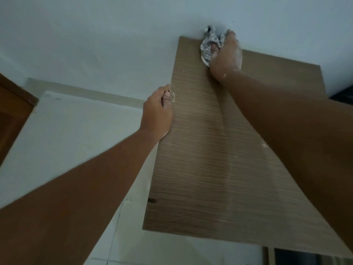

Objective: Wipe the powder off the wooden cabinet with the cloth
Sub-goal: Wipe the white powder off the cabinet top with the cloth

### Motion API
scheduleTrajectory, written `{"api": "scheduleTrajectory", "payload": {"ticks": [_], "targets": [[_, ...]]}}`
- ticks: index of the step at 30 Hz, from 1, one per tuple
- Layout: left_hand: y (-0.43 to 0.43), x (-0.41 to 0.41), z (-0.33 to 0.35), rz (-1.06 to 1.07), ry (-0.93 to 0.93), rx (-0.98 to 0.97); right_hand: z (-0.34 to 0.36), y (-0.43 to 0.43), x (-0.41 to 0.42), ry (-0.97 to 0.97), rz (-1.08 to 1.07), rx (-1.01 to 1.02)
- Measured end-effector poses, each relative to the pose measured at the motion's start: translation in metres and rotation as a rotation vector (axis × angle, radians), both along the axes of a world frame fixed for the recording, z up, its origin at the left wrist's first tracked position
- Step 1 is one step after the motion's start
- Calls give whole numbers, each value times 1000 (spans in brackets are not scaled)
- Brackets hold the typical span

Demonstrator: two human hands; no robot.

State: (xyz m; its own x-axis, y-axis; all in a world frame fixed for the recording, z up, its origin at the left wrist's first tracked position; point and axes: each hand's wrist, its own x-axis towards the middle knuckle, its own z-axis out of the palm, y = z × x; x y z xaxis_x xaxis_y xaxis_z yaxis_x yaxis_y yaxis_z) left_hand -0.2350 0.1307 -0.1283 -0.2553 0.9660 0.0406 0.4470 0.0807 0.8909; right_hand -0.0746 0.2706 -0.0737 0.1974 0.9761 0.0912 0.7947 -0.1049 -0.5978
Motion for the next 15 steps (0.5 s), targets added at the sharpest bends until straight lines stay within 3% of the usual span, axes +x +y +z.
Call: {"api": "scheduleTrajectory", "payload": {"ticks": [4,15], "targets": [[0,0,0,25,8,18,-11,7,-27,-108,-5,-20],[0,1,4,21,3,3,-3,14,-38,-265,396,-9]]}}
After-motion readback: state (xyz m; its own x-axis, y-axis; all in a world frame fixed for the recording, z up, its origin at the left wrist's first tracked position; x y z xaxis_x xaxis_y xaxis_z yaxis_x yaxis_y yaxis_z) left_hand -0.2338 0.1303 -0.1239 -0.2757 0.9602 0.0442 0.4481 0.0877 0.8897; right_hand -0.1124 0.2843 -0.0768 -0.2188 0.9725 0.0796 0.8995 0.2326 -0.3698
